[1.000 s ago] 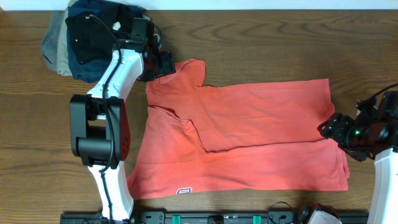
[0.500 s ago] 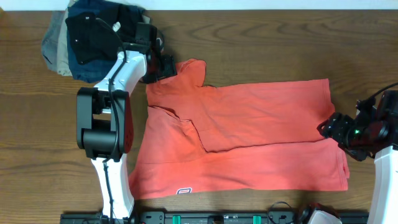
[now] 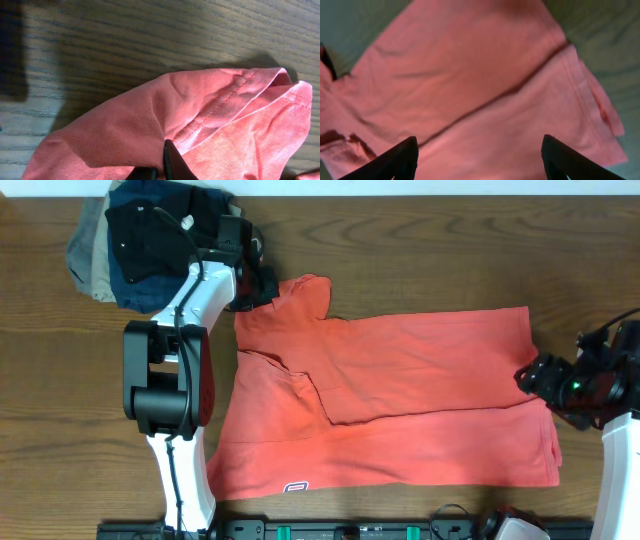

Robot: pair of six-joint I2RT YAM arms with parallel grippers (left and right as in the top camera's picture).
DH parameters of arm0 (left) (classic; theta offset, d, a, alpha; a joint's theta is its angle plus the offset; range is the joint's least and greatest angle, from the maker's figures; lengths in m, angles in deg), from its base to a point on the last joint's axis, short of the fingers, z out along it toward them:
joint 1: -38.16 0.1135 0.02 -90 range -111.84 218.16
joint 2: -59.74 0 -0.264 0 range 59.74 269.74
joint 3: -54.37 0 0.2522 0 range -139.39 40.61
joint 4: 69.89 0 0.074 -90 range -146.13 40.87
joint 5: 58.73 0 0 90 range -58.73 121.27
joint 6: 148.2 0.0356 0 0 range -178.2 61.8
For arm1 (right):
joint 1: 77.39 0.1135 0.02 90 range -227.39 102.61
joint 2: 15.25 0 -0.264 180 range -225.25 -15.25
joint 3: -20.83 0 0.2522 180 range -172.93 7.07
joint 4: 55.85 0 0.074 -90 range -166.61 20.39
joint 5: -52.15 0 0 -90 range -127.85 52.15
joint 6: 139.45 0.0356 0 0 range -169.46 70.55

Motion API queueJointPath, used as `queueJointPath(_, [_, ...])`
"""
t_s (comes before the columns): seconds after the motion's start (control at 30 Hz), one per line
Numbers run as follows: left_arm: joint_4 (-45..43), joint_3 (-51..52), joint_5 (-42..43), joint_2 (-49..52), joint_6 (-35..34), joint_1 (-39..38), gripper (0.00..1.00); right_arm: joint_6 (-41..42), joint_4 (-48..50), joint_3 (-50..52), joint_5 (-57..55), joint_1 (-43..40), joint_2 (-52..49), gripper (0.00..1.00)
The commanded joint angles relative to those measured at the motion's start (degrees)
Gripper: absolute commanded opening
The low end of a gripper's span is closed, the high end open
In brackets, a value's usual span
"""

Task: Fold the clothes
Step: 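Move the right gripper to the shirt's upper right corner and grasp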

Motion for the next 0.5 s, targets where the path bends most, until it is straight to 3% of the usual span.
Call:
queueJointPath(0.0, [-0.04, -1.01, -0.76, -0.02, 0.22, 0.15, 0.06, 0.76, 1.01, -3.02, 2.47, 0.55, -0.76, 0.74])
queueJointPath(0.27, [0.2, -0.98, -0.74, -0.02, 0.2, 0.15, 0.06, 5.49, 7.58, -17.07, -1.66, 0.52, -13.33, 0.76])
queueJointPath(0.47, [0.87, -0.7, -0.74, -0.02, 0.22, 0.15, 0.06, 1.25, 4.61, -32.06, -2.29, 1.46, -30.75, 0.77])
